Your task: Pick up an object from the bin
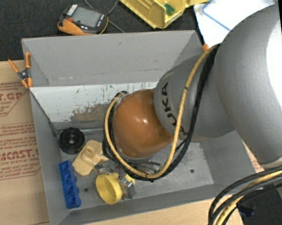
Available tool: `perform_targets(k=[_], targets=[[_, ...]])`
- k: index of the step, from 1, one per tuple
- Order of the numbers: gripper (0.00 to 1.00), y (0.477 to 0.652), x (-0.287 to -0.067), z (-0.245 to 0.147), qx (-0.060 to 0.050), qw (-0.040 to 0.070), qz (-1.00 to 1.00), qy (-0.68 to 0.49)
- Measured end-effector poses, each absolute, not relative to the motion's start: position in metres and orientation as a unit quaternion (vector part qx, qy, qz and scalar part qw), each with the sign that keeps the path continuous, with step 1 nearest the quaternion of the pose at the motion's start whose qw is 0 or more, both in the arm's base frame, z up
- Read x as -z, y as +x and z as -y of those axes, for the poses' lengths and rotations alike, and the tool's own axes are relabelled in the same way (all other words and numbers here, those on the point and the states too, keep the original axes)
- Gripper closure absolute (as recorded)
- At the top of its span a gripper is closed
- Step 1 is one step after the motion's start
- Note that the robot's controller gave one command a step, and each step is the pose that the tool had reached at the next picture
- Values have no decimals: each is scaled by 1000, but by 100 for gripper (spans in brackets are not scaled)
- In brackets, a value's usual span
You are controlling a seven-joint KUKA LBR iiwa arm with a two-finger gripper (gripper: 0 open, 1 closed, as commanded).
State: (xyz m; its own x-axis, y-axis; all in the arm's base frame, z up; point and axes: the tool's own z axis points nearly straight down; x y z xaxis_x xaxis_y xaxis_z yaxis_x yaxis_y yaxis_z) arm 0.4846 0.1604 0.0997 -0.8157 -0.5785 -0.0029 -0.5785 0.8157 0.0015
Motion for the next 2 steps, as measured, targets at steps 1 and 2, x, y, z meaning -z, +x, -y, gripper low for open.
perform_targets(k=[1,2], targets=[[100,484,-113,-160,-1,0,-953,-304],[100,483,-137,-161,-2,-2,-953,-303]])
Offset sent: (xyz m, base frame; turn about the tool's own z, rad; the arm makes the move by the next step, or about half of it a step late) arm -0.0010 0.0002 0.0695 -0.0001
